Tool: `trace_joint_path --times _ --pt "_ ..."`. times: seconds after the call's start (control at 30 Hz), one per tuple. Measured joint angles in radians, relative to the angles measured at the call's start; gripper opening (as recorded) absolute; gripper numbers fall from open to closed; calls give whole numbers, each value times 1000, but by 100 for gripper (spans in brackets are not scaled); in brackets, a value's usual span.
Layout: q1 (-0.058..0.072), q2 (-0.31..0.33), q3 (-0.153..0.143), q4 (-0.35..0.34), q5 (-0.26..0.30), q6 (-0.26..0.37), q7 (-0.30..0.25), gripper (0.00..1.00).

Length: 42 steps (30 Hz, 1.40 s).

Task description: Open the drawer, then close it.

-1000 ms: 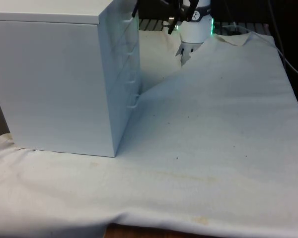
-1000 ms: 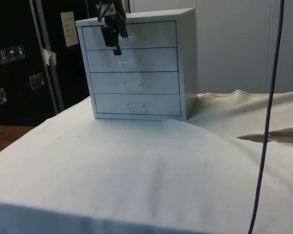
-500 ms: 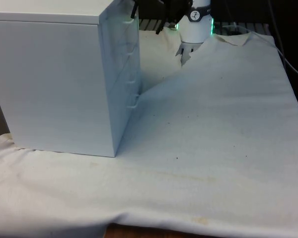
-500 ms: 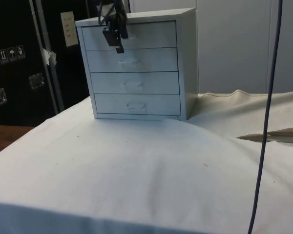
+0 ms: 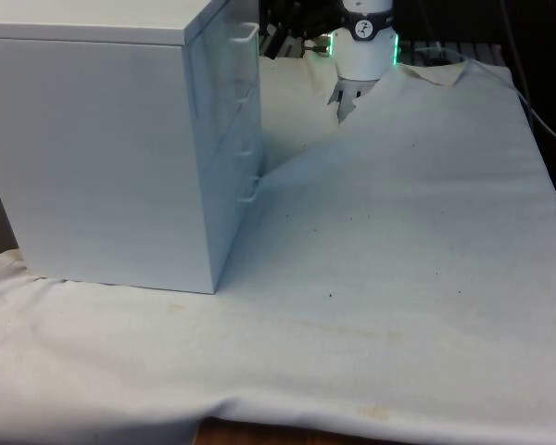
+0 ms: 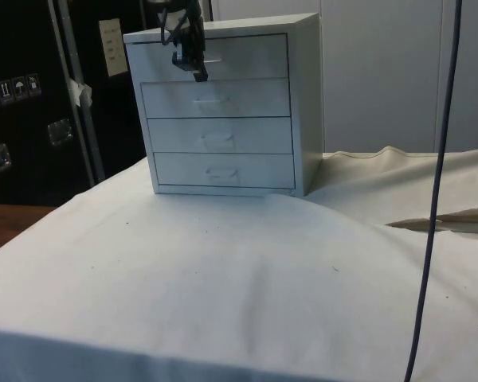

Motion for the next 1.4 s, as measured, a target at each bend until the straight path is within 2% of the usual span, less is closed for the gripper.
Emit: trace_joint_path --times 0.37,0.6,0.77,1.3,1.33,1.37,1.4 --pt "3 -3 1 12 0 -7 0 0" --pt "13 -12 21 36 0 -33 19 0" --pt "15 -15 29 42 0 -43 27 0" --pt "15 -20 23 84 -19 -89 19 0" --pt "15 -21 23 87 -19 -91 18 3" --pt "15 -21 23 88 -19 -91 18 14" --pt "15 -21 23 88 -19 -91 18 19"
